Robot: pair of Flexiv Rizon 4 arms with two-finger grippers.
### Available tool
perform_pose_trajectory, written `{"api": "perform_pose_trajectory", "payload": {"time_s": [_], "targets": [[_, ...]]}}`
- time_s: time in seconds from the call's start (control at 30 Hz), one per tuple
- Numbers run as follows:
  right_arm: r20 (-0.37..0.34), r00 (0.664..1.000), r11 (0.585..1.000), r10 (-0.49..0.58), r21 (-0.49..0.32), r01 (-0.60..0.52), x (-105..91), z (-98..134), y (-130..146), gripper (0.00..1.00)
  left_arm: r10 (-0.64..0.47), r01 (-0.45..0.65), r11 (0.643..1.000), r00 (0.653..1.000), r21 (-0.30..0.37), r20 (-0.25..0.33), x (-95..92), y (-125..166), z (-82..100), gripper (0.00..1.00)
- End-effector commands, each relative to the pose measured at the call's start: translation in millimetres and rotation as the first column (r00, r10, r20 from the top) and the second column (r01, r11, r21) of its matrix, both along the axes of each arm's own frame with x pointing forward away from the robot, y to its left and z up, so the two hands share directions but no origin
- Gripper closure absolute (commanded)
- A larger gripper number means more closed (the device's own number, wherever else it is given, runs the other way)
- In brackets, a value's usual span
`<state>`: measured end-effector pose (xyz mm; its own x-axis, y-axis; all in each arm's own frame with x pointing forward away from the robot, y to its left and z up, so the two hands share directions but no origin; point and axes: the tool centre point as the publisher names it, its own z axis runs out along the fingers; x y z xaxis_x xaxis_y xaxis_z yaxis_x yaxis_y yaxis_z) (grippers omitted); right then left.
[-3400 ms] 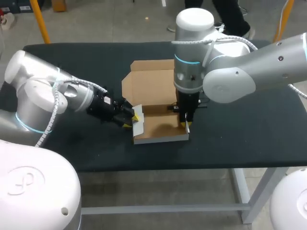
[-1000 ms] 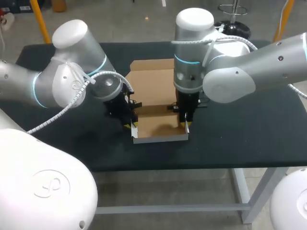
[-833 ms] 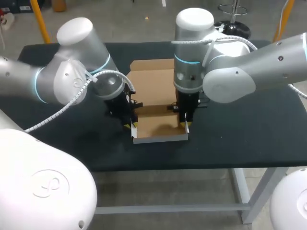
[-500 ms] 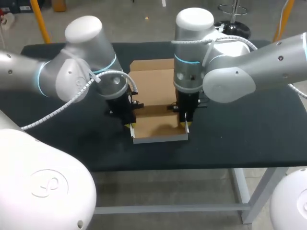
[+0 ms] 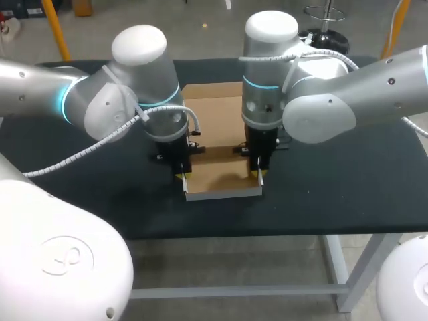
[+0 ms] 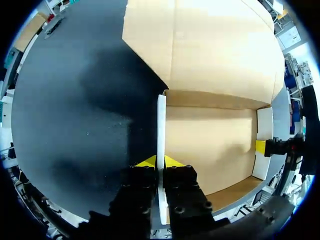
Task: Assemble the packaging by folding the flat box into shape, placing the metal phone stand inside, and closing the box properly
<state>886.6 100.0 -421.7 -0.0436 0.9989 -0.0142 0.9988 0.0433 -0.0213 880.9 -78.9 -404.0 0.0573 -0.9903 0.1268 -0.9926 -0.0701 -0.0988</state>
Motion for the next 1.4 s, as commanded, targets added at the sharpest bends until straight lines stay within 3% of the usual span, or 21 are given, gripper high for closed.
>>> {"api": "perform_pose_trajectory", "payload": {"time_s": [0.03, 0.13, 0.23, 0.4, 0.63, 0.67, 0.7, 0.77, 0.8, 0.83, 1.03, 1.17, 1.3, 1.4], "targets": [[-0.005, 1.0, 1.0, 0.001, -0.003, -0.001, 0.9, -1, 0, 1.0, 0.019, -0.019, 0.989, 1.0, 0.144, -0.003, 1.0, -4, -8.3, 0.91], [-0.005, 1.0, 1.0, 0.001, -0.003, -0.001, 0.9, -1, 0, 1.0, 0.021, -0.021, 0.989, 1.0, 0.145, -0.003, 1.4, -3, -8.6, 0.92], [-0.005, 1.0, 1.0, 0.001, -0.003, -0.001, 0.9, -1, 0, 1.0, 0.027, -0.027, 0.988, 1.0, 0.149, 0.0, 2.0, -3, -9.1, 1.0], [-0.005, 1.0, 1.0, 0.001, -0.003, -0.001, 0.9, -1, 0, 1.0, 0.04, -0.042, 0.983, 0.999, 0.18, 0.013, 3.0, -2, -12.1, 1.0], [0.0, 1.0, 1.0, 0.003, -0.001, -0.003, 1.0, 1, 0, 1.0, 0.035, -0.039, 0.984, 0.999, 0.172, 0.024, 1.8, 0, -9.1, 1.0], [0.009, 1.0, 1.0, 0.007, -0.002, -0.007, 0.7, 4, 0, 0.96, 0.035, -0.038, 0.985, 0.999, 0.169, 0.024, 1.6, 1, -8.5, 1.0], [0.021, 1.0, 1.0, 0.015, 0.001, -0.015, 0.0, 7, 0, 0.84, 0.034, -0.038, 0.985, 0.999, 0.168, 0.025, 1.5, 1, -8.1, 1.0], [0.045, 0.999, 0.999, 0.03, 0.017, -0.031, -1.6, 14, 0, 0.47, 0.034, -0.038, 0.985, 0.999, 0.166, 0.028, 1.1, 2, -7.1, 1.0], [0.058, 0.997, 0.998, 0.041, 0.036, -0.043, -2.4, 18, -1, 0.05, 0.034, -0.038, 0.986, 0.999, 0.164, 0.029, 0.8, 3, -6.5, 1.0], [0.068, 0.996, 0.997, 0.052, 0.061, -0.056, -3.0, 22, -3, 0.0, 0.033, -0.037, 0.986, 0.999, 0.163, 0.03, 0.5, 3, -6.0, 1.0], [0.147, 0.98, 0.975, 0.133, 0.158, -0.156, -9.6, 44, -13, 0.0, 0.021, -0.027, 0.987, 0.999, 0.158, 0.04, -1.7, 4, -2.5, 1.0], [0.209, 0.952, 0.939, 0.225, 0.212, -0.269, -16.2, 60, -21, 0.0, 0.011, -0.017, 0.988, 0.999, 0.152, 0.044, -3.0, 6, -0.1, 1.0], [0.279, 0.896, 0.866, 0.346, 0.272, -0.419, -23.7, 74, -30, 0.0, 0.004, -0.011, 0.988, 0.999, 0.152, 0.044, -3.8, 7, 1.2, 1.0], [0.332, 0.834, 0.791, 0.44, 0.297, -0.535, -28.5, 82, -38, 0.0, -0.002, -0.005, 0.989, 0.999, 0.149, 0.044, -4.1, 8, 1.8, 1.0]]}}
